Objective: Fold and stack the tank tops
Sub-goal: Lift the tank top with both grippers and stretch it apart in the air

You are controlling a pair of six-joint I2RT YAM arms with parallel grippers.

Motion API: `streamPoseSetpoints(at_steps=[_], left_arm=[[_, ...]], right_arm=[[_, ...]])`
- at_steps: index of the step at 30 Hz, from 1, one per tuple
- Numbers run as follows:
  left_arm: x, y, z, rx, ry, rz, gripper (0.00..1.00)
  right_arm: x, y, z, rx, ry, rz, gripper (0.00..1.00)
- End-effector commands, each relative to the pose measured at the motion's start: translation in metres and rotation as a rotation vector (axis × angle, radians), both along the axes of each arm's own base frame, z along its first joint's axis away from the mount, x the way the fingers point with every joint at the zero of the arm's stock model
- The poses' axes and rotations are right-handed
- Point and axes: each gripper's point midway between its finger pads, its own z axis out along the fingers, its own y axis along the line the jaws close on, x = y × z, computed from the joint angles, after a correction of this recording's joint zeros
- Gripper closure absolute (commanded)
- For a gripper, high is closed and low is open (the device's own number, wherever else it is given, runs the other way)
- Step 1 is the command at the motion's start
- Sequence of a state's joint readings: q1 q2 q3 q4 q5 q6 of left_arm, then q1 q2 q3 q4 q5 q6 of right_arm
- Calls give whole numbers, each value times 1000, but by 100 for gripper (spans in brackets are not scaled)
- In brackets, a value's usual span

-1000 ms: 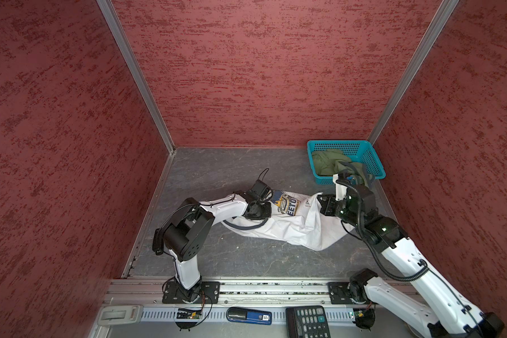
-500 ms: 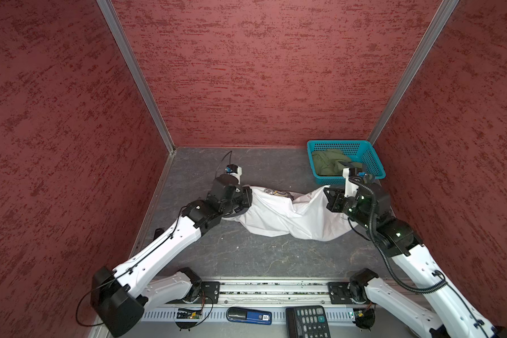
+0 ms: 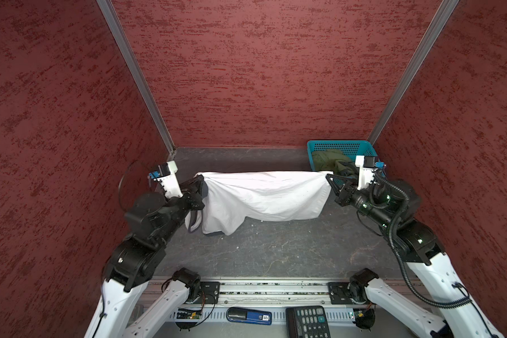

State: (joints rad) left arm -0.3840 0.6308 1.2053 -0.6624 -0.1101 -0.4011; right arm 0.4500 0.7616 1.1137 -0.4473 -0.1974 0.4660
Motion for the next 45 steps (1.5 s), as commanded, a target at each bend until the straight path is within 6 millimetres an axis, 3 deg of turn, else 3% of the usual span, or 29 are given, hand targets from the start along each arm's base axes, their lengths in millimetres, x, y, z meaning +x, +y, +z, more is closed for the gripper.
streamPoseSetpoints(at_steps=[1,7,10,14,20,30,34,37,40,43,45], left_arm=[[16,5,-17,88,79,54,100],[80,-9,-121,149,536,64,100],[86,-12,-129,90,575,12,100],[70,-8,-88,61,419,-18,100],[27,-12,-29,45,208,-111,100],[-63,-9,66,39,-149,-185,100],[-74,-10,94,31,-224,-198,100],[-50,-9,97,17,-198,-168,100],[5,-16,73,11,-61,-156,100],[68,-27,20,14,139,-147,100],[109,-34,-30,10,301,-142,100]], right_arm=[[-8,6,26,74,-81,50,100],[41,9,-36,-18,120,-69,100],[43,11,-38,-34,125,-64,100],[31,2,-18,-48,55,-75,100],[2,-9,14,-42,-78,-49,100],[-84,-14,101,88,-376,137,100],[-94,-18,128,122,-434,139,100],[-74,-25,135,125,-413,53,100],[-33,-36,118,76,-320,-113,100],[9,-41,84,-9,-223,-244,100],[39,-39,48,-87,-144,-300,100]])
